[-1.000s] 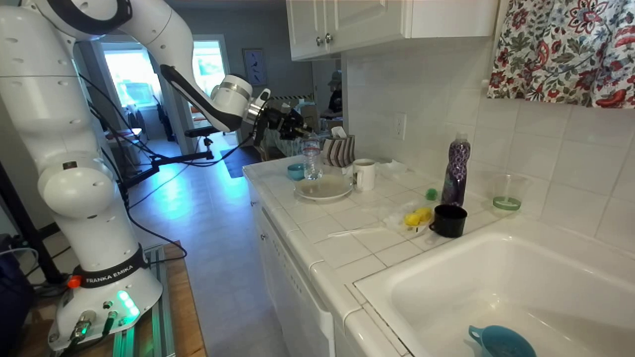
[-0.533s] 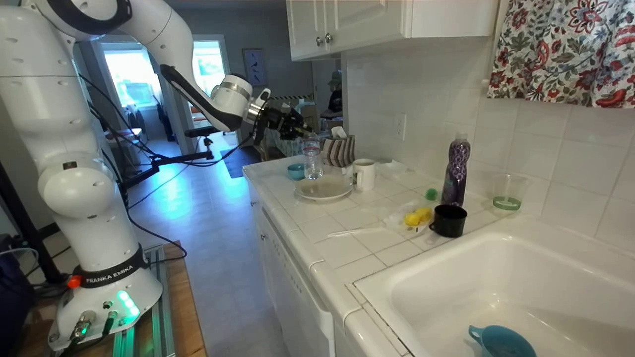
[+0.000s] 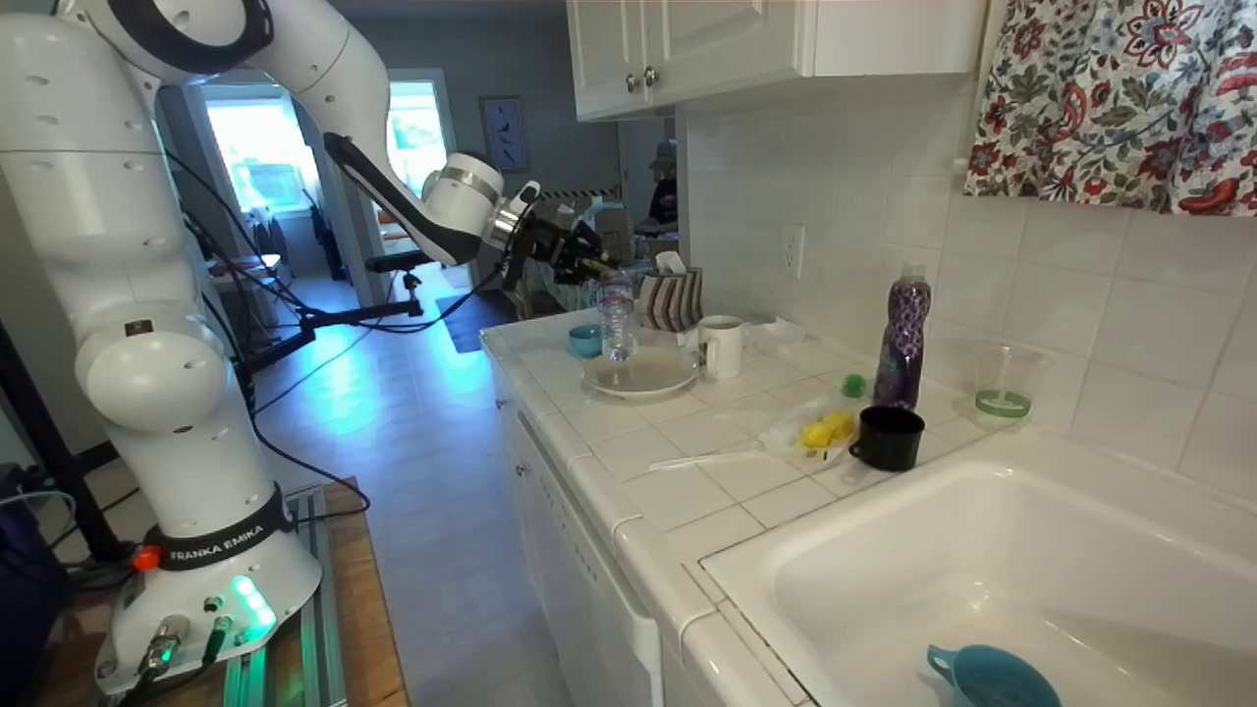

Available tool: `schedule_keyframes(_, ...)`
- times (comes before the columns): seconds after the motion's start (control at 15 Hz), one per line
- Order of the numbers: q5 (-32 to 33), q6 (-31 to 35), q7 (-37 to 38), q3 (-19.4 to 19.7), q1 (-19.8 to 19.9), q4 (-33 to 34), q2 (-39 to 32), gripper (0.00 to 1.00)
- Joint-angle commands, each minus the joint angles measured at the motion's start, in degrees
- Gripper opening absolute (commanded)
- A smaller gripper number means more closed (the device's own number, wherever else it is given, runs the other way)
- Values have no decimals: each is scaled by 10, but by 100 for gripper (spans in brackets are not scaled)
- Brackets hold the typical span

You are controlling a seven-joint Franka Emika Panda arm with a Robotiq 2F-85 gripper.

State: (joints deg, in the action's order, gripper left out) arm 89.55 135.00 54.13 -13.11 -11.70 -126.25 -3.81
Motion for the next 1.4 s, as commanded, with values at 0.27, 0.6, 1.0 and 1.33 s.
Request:
schedule_keyframes(0.27,-73,-3,-145,-5,-11,79,-61,11)
schedule_keyframes(0.6,-96,-2,-215,-8,-19,122,-95,11)
schedule_keyframes(1.0,-101,-5,-250,-13,-36,140,-117,11)
schedule_keyframes(1.33,-100,-9,-258,-17,-47,136,-121,11)
